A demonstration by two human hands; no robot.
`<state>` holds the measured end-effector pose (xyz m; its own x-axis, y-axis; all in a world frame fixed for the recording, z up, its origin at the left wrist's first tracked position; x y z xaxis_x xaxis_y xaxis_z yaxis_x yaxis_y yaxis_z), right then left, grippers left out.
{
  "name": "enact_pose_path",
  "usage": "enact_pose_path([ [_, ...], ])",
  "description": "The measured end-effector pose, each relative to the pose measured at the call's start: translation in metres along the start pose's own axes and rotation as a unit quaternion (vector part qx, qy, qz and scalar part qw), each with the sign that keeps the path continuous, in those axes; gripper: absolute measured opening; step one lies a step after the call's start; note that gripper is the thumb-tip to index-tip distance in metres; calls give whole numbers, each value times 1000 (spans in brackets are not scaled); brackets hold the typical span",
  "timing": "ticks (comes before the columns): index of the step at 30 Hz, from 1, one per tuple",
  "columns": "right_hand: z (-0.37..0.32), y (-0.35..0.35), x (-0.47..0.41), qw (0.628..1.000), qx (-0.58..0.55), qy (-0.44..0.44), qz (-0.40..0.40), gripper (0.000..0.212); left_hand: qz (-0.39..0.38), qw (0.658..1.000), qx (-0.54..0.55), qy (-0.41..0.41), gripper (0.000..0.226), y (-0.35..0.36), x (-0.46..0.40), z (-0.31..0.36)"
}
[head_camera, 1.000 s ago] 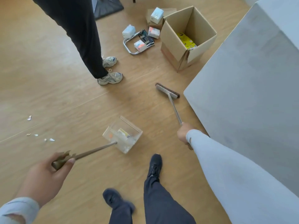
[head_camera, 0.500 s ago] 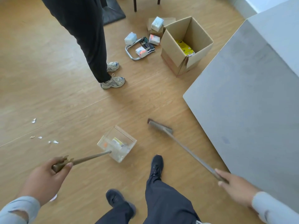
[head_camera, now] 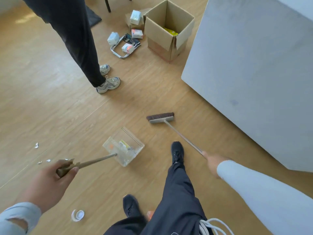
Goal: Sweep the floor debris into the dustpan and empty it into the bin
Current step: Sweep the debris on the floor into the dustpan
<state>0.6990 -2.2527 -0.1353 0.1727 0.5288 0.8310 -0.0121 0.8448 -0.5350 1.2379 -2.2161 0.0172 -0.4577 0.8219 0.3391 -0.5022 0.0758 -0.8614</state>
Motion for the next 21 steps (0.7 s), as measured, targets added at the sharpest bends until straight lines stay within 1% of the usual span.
enact_pose_path([
  [3, 16, 44, 84, 997, 54, 23, -46, 90, -20, 999, -35, 31, 6, -8, 20, -22],
  [6, 22, 70, 128, 995, 80, 32, -51, 87, -20, 998, -28, 46, 9, -14, 32, -40],
  [8, 35, 78, 142, 998, 28, 43, -47, 79, -29, 998, -25, 55, 10, -9, 36, -48],
  [11, 61, 80, 164, 994, -79, 70, -16, 60, -44, 997, -24, 62, 11, 1, 36, -56],
  [14, 87, 87, 181, 981, -156, 113, 5, 58, -73, 994, -49, 57, 12, 15, 35, -59],
  [16, 102, 93, 177, 970, -193, 146, 19, 58, -89, 993, -53, 52, 11, 24, 32, -57],
  [19, 111, 98, 138, 954, -228, 192, 38, 60, -102, 991, -57, 63, 10, 37, 31, -45],
  [21, 99, 103, 100, 946, -244, 211, 35, 60, -106, 989, -69, 71, 10, 46, 31, -36],
])
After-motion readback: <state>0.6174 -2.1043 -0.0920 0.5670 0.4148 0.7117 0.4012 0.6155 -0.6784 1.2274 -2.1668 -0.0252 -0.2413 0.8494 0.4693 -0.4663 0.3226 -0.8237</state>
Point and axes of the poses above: each hand's wrist, its own x-axis away from the middle knuckle, its own y-axis out of the palm, z = x × y, the point moved 7 cm from there along -x, towards the middle knuckle, and after that the axes turned 8 degrees about z, right-handed, at the moved point
